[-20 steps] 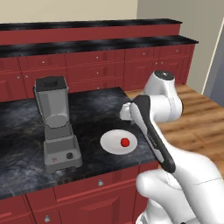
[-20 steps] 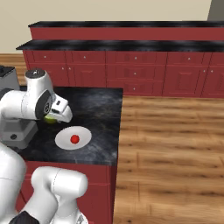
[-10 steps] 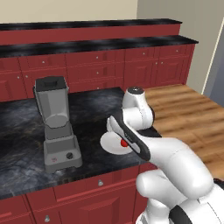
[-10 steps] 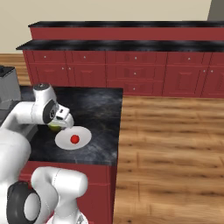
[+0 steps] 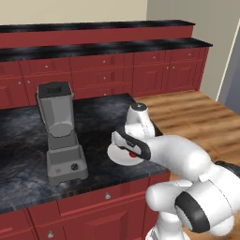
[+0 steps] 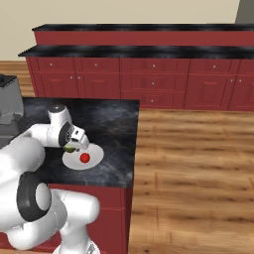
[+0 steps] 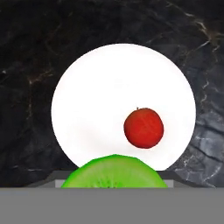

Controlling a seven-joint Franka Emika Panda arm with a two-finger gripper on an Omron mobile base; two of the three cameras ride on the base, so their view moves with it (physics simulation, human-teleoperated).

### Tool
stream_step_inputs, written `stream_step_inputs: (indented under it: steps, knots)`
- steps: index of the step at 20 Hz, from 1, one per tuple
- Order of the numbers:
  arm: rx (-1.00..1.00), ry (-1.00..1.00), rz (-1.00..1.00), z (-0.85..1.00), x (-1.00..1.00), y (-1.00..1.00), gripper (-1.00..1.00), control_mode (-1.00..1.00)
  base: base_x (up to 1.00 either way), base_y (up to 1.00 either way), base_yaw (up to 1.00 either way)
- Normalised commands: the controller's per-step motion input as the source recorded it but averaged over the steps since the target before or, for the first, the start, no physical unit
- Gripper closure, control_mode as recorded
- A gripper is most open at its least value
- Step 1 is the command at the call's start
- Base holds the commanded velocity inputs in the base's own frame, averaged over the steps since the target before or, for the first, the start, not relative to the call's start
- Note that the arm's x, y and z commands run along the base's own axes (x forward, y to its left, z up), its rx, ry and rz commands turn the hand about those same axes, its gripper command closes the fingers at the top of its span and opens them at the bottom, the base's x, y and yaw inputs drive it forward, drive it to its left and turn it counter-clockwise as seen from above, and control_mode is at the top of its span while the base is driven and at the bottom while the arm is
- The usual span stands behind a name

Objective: Pick the apple and kiwi from the fridge and place them on the plate next to the blender to make a fruit smoothie.

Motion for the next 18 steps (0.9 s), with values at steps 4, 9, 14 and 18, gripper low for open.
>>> stream_step_inputs:
  steps: [4,9,14,18]
  knots:
    - [0.0,0.0,0.0,-0.52,0.66,0.18,1.0,-1.0,0.0,0.0,0.0]
    - [-0.01,-0.02,-0.02,-0.42,0.64,0.12,-1.0,-1.0,0.0,0.0,0.0]
    - [0.0,0.0,-0.04,0.01,0.09,0.0,-1.0,-1.0,0.0,0.0,0.0]
    - [0.0,-0.1,0.0,0.36,-0.1,0.0,-1.0,-1.0,0.0,0.0,0.0]
